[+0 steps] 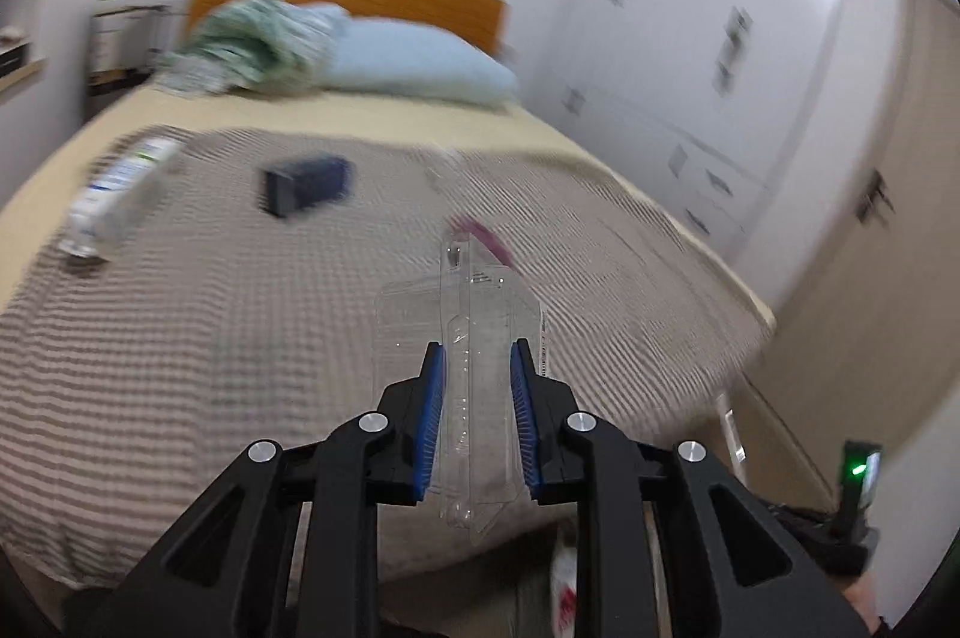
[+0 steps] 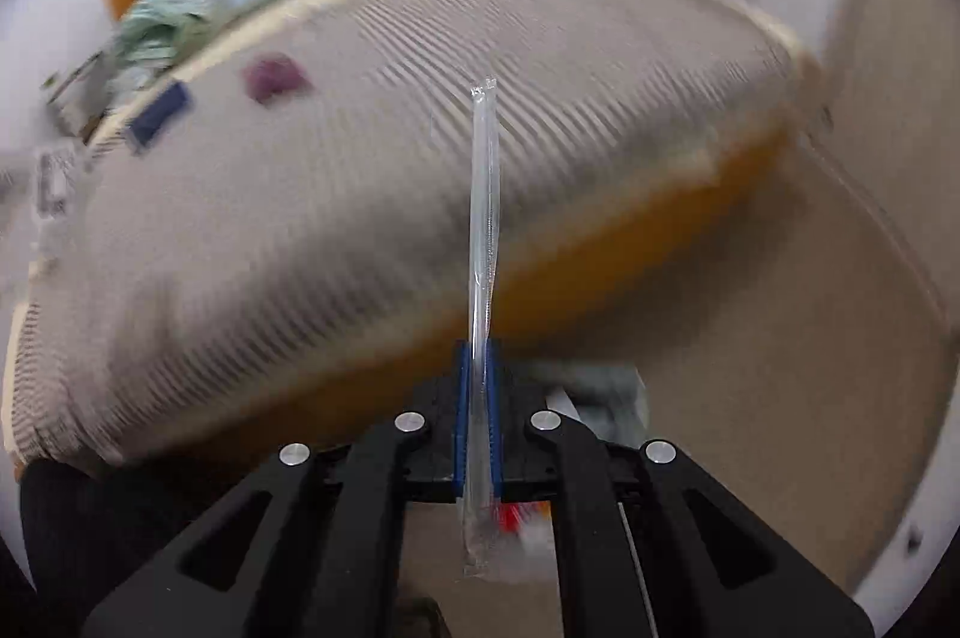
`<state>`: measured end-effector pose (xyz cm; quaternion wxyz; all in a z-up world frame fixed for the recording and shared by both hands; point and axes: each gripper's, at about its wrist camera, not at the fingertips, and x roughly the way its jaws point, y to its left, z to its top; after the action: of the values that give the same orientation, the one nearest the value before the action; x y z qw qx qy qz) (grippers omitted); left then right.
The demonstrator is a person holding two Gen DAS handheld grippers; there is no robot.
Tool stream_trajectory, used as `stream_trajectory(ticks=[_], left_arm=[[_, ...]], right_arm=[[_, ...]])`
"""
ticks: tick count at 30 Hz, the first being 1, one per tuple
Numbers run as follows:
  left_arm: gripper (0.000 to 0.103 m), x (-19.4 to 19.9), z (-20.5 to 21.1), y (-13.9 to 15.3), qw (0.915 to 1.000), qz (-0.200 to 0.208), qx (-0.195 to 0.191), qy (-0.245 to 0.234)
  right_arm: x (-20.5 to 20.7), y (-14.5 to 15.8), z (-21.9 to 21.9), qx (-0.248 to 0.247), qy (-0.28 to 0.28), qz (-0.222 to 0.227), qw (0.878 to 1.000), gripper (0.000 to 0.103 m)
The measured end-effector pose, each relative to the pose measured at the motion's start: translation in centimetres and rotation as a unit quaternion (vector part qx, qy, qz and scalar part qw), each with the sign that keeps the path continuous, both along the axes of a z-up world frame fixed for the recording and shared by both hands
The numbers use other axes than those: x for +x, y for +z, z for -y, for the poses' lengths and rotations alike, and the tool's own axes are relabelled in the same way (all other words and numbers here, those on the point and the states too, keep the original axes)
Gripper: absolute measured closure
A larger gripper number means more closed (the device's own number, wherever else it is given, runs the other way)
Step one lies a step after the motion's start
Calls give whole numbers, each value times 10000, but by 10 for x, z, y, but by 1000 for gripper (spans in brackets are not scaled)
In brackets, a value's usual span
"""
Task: Collect trash
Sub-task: 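Carry the clear box and plastic strip down over the bin, then open both grippers over the bin, dropping the strip and clear box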
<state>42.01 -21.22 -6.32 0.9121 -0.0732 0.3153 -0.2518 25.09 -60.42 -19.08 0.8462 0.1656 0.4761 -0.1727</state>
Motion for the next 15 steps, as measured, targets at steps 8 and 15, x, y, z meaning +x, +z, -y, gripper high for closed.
stream_trajectory(ticks=[8,15], left_arm=[[83,-25,84,-38,9942,-337,521,-873],[83,-29,121,-65,9867,-470,1026,-1174]], right_arm=[[-48,-180,22,810,-194,-1738,9813,97],[-25,-257,17,1198,64,-2076,9708,97]])
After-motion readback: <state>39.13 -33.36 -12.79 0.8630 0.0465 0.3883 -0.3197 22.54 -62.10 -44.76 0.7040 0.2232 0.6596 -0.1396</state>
